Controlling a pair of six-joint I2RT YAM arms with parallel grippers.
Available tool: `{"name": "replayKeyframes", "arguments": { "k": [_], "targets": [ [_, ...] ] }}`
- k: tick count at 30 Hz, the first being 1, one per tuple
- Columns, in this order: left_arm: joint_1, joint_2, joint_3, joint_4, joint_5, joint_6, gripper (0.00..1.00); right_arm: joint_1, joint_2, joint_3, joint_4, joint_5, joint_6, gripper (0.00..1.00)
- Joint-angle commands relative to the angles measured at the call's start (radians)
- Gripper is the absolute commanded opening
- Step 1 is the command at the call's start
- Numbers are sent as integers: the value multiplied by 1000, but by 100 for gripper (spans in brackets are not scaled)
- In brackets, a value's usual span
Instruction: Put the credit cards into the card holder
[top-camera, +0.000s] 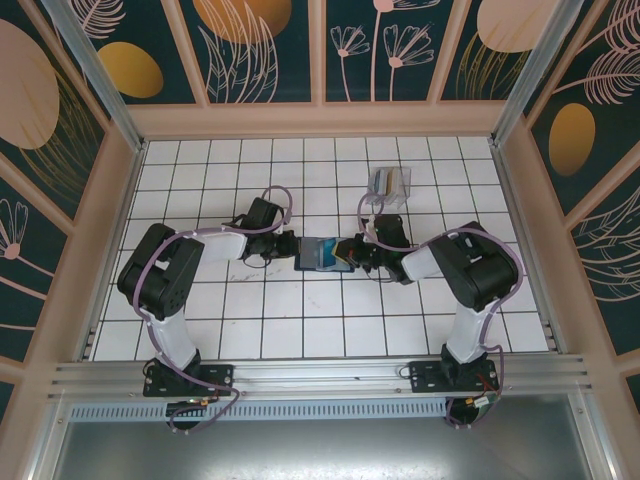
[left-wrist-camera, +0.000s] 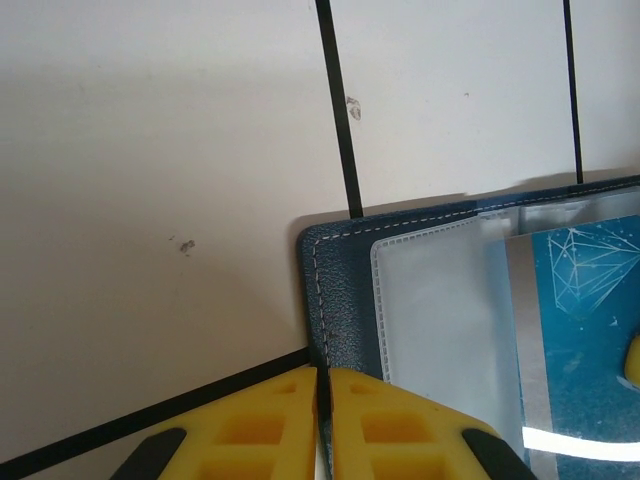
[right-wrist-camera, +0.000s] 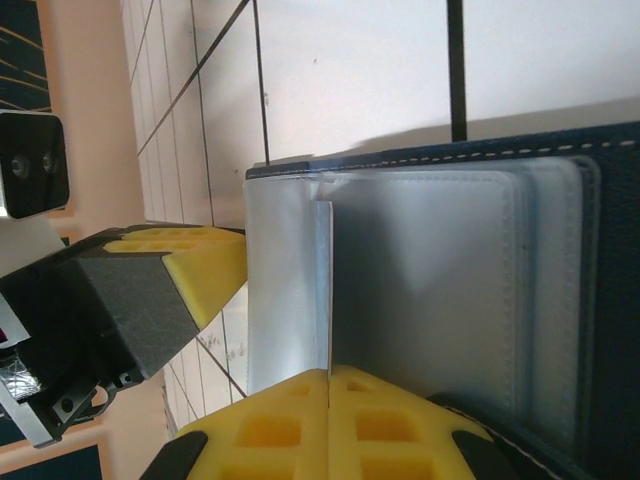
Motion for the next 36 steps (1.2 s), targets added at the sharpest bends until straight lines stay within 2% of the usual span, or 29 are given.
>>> {"name": "replayKeyframes", "arguments": {
  "k": [1,8,11,15,17,18,22,36],
  "targets": [
    [-6,26,-6,-55,-62,6,13,3,30,7,37,-48,5,0],
    [-6,24,-3,-74,-107,-3,13,-30,37,-4,56,-87,-5,0],
    [-6,19,2,-82,-141,-8,14,-48,37,9,12,-94,-26,0],
    [-6,11,17,-96,-157,-5,15,-49,40,33,-28,-117,-42,11],
    [-6,18,24,-97,-156,-2,15,-48,46,38,-39,-119,-49,13],
    [-5,26,29,-101,-151,0,15,-49,51,43,-49,-117,-51,13],
    [-6,36,25,-89,-137,-13,13,-49,77,52,-29,-125,-24,0],
    [-5,36,25,-96,-175,-2,7,-67,126,27,166,-175,109,0]
  ]
}}
